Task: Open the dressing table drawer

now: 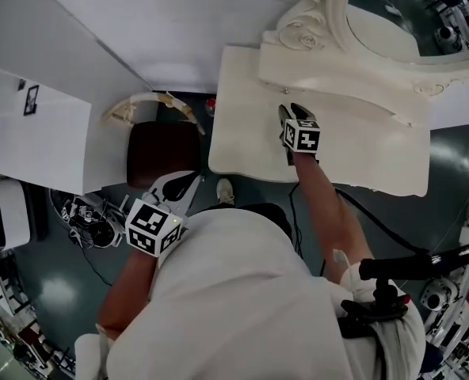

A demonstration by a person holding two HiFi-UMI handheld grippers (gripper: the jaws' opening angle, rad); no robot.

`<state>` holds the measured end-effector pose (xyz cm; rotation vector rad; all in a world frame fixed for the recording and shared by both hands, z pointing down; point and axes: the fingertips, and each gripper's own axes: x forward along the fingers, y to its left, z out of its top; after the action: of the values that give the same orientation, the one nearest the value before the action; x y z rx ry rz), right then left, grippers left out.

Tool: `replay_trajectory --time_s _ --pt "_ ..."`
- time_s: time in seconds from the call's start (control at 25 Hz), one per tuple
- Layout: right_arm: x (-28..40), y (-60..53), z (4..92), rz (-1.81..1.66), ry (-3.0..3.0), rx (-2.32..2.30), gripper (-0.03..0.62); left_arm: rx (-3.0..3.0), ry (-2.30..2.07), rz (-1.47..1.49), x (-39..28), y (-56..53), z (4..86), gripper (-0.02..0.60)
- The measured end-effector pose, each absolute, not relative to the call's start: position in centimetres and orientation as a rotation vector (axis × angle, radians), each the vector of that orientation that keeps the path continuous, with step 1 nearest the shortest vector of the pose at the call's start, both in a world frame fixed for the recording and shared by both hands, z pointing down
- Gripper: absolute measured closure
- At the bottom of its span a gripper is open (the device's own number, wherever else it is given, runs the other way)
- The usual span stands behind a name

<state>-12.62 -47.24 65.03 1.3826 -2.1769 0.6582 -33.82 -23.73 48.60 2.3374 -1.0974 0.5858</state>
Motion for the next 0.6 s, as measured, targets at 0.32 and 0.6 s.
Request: replay_trajectory --time_s 0.32,0.6 --pt "-13.0 -51.4 65.6 0.686 -2.117 1.492 0.433 2.352 -1.043 0.594 -36.4 -26.8 49.2 0.580" --pt "-13.5 -52.9 66.0 0.703 -2.093 1.540 0.457 2.357 -1.008 0.601 -37.4 -28.1 50.0 0.578"
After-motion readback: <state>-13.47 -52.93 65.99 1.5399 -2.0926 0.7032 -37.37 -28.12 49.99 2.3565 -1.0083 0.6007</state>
